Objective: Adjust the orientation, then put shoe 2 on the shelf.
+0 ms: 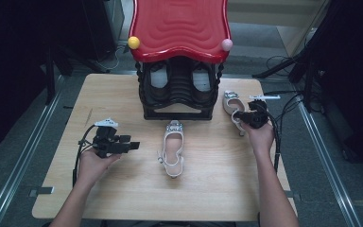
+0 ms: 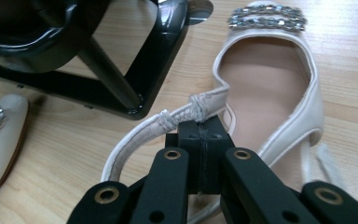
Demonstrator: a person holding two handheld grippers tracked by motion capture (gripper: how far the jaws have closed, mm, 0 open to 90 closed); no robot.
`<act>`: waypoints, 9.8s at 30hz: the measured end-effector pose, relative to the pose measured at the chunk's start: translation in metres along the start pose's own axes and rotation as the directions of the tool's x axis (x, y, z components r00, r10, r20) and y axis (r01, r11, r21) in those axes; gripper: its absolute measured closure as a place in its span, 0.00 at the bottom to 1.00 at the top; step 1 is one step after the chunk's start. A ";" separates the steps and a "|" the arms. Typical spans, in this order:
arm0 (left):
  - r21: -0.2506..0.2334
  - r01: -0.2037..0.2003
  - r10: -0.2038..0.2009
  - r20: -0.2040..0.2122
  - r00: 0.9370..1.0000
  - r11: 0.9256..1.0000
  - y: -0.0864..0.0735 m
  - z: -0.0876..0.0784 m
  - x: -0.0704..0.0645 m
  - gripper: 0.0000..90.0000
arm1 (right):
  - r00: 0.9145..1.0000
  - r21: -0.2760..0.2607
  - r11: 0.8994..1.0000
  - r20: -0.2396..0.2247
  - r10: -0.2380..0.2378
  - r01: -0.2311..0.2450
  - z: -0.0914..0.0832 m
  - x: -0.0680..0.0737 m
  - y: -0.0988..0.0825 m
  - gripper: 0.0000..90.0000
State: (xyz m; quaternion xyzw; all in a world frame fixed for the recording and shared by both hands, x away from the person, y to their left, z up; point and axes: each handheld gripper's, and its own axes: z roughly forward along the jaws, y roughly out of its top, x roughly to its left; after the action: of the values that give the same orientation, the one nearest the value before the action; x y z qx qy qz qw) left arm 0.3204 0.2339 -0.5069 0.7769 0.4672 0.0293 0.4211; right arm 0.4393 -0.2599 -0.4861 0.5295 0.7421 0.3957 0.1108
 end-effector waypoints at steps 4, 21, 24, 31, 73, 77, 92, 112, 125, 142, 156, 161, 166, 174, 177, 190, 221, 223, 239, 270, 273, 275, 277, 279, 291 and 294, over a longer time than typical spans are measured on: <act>0.014 -0.001 0.001 -0.002 1.000 1.000 0.005 0.003 0.001 0.45 | 1.000 -0.005 1.000 0.015 -0.004 0.004 -0.010 0.002 -0.002 0.99; 0.038 -0.010 0.010 -0.007 1.000 0.999 0.004 0.005 -0.002 0.45 | 0.999 -0.111 0.993 0.013 0.040 -0.039 -0.034 -0.011 0.015 0.88; 0.037 -0.002 0.003 -0.013 1.000 0.999 -0.001 0.002 -0.002 0.45 | 0.999 -0.099 0.994 0.001 0.054 -0.054 -0.024 -0.014 0.017 0.85; 0.034 0.006 -0.005 -0.033 0.999 0.999 -0.010 -0.004 -0.005 0.45 | 0.999 -0.055 0.997 -0.010 0.050 -0.051 0.005 -0.012 0.019 0.80; 0.032 -0.001 0.001 -0.022 1.000 0.999 -0.010 -0.003 -0.009 0.45 | 0.987 -0.076 0.988 -0.097 0.127 -0.134 -0.015 -0.015 0.019 0.98; 0.044 -0.017 0.017 -0.012 1.000 0.999 -0.008 0.002 -0.013 0.45 | 0.983 -0.078 0.986 -0.126 0.135 -0.146 -0.021 -0.012 0.016 0.98; 0.046 -0.046 0.045 0.026 0.999 0.998 0.000 0.014 -0.022 0.45 | 0.984 -0.058 0.990 -0.132 0.118 -0.126 -0.042 0.008 -0.006 0.98; 0.069 -0.073 0.070 0.041 0.997 0.995 0.012 0.027 -0.027 0.46 | 0.983 -0.026 0.998 -0.178 0.049 -0.055 -0.068 0.047 -0.038 0.98; 0.098 -0.094 0.091 0.043 0.995 0.991 0.018 0.042 -0.028 0.47 | 0.974 0.025 1.000 -0.227 -0.008 0.014 -0.062 0.082 -0.053 0.98; 0.066 -0.077 0.072 0.080 0.994 0.995 0.019 0.037 -0.027 0.47 | 0.960 0.154 0.978 -0.262 -0.099 0.143 -0.012 0.129 -0.063 0.98; 0.043 -0.079 0.075 0.095 0.993 0.996 0.013 0.030 -0.032 0.47 | 0.960 0.177 0.971 -0.258 -0.111 0.160 0.008 0.152 -0.059 0.97; 0.046 -0.083 0.079 0.086 0.993 0.995 0.011 0.030 -0.034 0.47 | 0.959 0.167 0.975 -0.267 -0.098 0.147 0.014 0.157 -0.058 0.96; 0.053 -0.088 0.083 0.092 0.992 0.995 0.008 0.030 -0.036 0.47 | 0.957 0.156 0.977 -0.274 -0.099 0.146 0.017 0.160 -0.057 0.95; 0.062 -0.101 0.096 0.079 0.992 0.993 0.006 0.032 -0.039 0.50 | 0.932 0.087 0.983 -0.340 -0.122 0.160 0.004 0.158 -0.048 0.86; 0.072 -0.104 0.099 0.070 0.993 0.992 0.005 0.035 -0.039 0.55 | 0.929 0.044 0.986 -0.343 -0.135 0.160 -0.011 0.152 -0.044 0.93; 0.064 -0.079 0.071 0.120 0.990 0.995 0.012 0.048 -0.036 0.96 | 0.964 0.076 0.991 -0.253 -0.086 0.109 -0.009 0.104 -0.060 1.00; 0.131 -0.068 0.047 0.157 0.986 0.989 0.011 0.072 -0.048 0.99 | 0.976 0.141 0.988 -0.216 -0.028 0.059 0.017 0.096 -0.070 1.00; 0.133 -0.076 0.054 0.161 0.985 0.988 0.010 0.073 -0.051 1.00 | 0.976 0.140 0.988 -0.216 -0.027 0.058 0.018 0.096 -0.070 1.00; 0.152 -0.105 0.074 0.199 0.977 0.983 0.003 0.075 -0.069 1.00 | 0.979 0.144 0.988 -0.200 -0.032 0.062 0.023 0.091 -0.063 1.00; 0.079 -0.069 0.060 0.113 0.992 0.994 0.006 0.030 -0.046 0.60 | 0.956 0.060 0.990 -0.274 -0.107 0.128 -0.015 0.117 -0.046 0.80; 0.073 -0.060 0.052 0.103 0.993 0.996 0.006 0.030 -0.043 0.58 | 0.953 0.059 0.989 -0.280 -0.117 0.139 -0.017 0.121 -0.045 0.80; 0.076 -0.060 0.053 0.100 0.994 0.995 0.006 0.029 -0.042 0.57 | 0.951 0.063 0.987 -0.284 -0.122 0.145 -0.018 0.125 -0.045 0.79; 0.077 -0.058 0.051 0.093 0.994 0.995 0.006 0.028 -0.040 0.57 | 0.949 0.064 0.986 -0.288 -0.129 0.153 -0.018 0.128 -0.045 0.79; 0.075 -0.056 0.049 0.089 0.995 0.996 0.006 0.028 -0.039 0.56 | 0.947 0.069 0.984 -0.293 -0.134 0.161 -0.018 0.131 -0.045 0.78; 0.069 -0.063 0.057 0.076 0.995 0.996 0.008 0.026 -0.035 0.53 | 0.934 0.101 0.971 -0.310 -0.177 0.217 -0.018 0.151 -0.040 0.73; 0.071 -0.071 0.066 0.078 0.995 0.995 0.010 0.027 -0.035 0.53 | 0.934 0.120 0.968 -0.311 -0.176 0.222 -0.016 0.155 -0.038 0.71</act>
State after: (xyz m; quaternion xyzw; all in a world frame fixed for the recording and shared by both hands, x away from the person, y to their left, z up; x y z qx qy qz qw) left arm 0.3195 0.1886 -0.5047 0.8080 0.4248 -0.0028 0.4083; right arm 0.3388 -0.1364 -0.4631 0.3927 0.8284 0.3994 -0.0034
